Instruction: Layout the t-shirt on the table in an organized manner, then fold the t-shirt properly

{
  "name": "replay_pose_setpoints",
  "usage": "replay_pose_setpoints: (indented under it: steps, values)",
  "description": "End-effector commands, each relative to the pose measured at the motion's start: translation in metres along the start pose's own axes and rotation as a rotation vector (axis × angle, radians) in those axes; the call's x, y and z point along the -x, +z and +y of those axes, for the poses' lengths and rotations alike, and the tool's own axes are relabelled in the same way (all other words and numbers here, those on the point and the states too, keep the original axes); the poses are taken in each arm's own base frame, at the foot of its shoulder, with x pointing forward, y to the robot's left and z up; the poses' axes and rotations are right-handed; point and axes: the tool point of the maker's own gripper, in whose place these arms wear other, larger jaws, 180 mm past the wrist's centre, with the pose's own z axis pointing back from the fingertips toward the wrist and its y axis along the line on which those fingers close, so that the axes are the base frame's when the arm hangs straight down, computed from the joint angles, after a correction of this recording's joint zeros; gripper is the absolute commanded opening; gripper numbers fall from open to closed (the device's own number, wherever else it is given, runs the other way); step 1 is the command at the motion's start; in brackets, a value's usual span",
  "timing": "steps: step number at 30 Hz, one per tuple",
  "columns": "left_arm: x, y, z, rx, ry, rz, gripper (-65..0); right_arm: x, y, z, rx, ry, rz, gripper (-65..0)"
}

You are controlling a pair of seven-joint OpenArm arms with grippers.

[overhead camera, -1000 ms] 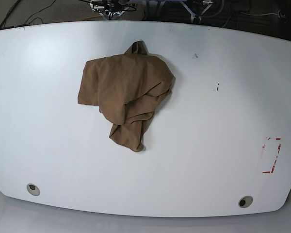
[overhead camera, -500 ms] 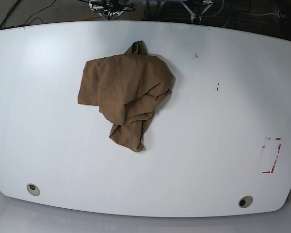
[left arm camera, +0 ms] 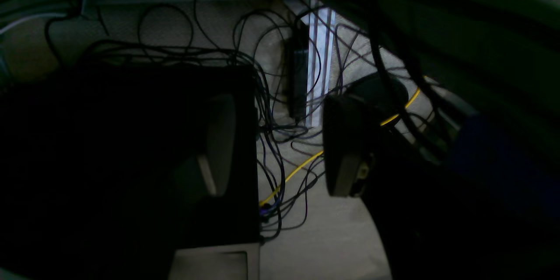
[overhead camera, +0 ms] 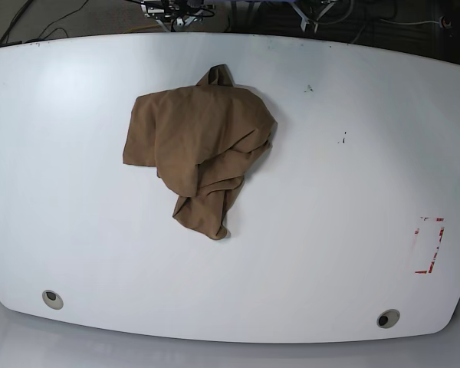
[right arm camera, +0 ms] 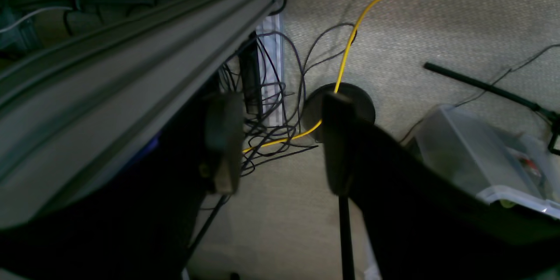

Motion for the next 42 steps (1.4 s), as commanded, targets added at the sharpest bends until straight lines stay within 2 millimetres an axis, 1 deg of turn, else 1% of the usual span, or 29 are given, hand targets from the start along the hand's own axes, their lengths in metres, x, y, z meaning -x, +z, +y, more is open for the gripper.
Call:
replay_pose_setpoints:
  steps: [1, 4, 6, 7, 8, 9, 12, 14, 15, 21, 24, 27, 34, 37, 38, 42]
  values:
    - [0.008, 0.003, 0.013, -0.017, -0.001, 0.012, -35.8, 0.001, 0.0, 0.0, -0.004, -0.005, -0.001, -38.3]
    - [0.008, 0.003, 0.015, -0.02, -0.002, 0.009, -35.8, 0.002, 0.001, -0.001, -0.002, -0.005, -0.001, -38.4]
    - [0.005, 0.003, 0.015, -0.022, -0.005, -0.006, -35.8, 0.009, 0.001, -0.002, 0.0, -0.007, 0.008, -38.4]
    - [-0.001, 0.003, 0.016, -0.024, -0.007, -0.028, -35.8, 0.007, 0.002, -0.003, 0.003, -0.006, -0.008, -38.3]
    - [-0.002, 0.003, 0.018, -0.027, -0.007, -0.038, -35.8, 0.007, 0.002, -0.005, 0.006, -0.005, -0.018, -38.2]
    - [0.001, 0.004, 0.018, -0.029, -0.007, -0.04, -35.8, 0.005, 0.003, -0.006, 0.009, -0.004, -0.031, -38.0]
    - [0.006, 0.006, 0.021, -0.037, -0.012, -0.053, -35.7, 0.012, 0.005, -0.01, 0.02, -0.004, -0.04, -38.0]
    - [0.003, 0.007, 0.027, -0.047, -0.018, -0.07, -35.7, 0.015, 0.006, -0.013, 0.027, -0.002, -0.045, -38.0]
    - [0.001, 0.009, 0.032, -0.058, -0.024, -0.081, -35.7, 0.018, 0.007, -0.014, 0.032, -0.001, -0.047, -38.0]
    - [0.003, 0.014, 0.039, -0.074, -0.036, -0.112, -35.7, 0.028, 0.013, -0.021, 0.052, 0.003, -0.057, -37.9]
    - [0.0, 0.017, 0.042, -0.083, -0.042, -0.136, -35.7, 0.033, 0.017, -0.026, 0.066, 0.008, -0.064, -37.9]
    - [0.004, 0.022, 0.045, -0.092, -0.049, -0.15, -35.7, 0.034, 0.023, -0.033, 0.086, 0.017, -0.08, -37.9]
    - [0.006, 0.035, 0.051, -0.109, -0.071, -0.197, -35.7, 0.044, 0.036, -0.048, 0.127, 0.034, -0.102, -37.9]
    - [0.006, 0.039, 0.048, -0.086, -0.074, -0.215, -35.7, 0.046, 0.041, -0.044, 0.132, 0.037, -0.116, -37.9]
    - [0.011, 0.042, 0.047, -0.077, -0.076, -0.214, -35.7, 0.049, 0.044, -0.043, 0.135, 0.04, -0.121, -37.9]
    - [0.017, 0.049, 0.047, -0.079, -0.086, -0.222, -35.7, 0.052, 0.054, -0.047, 0.156, 0.051, -0.139, -37.9]
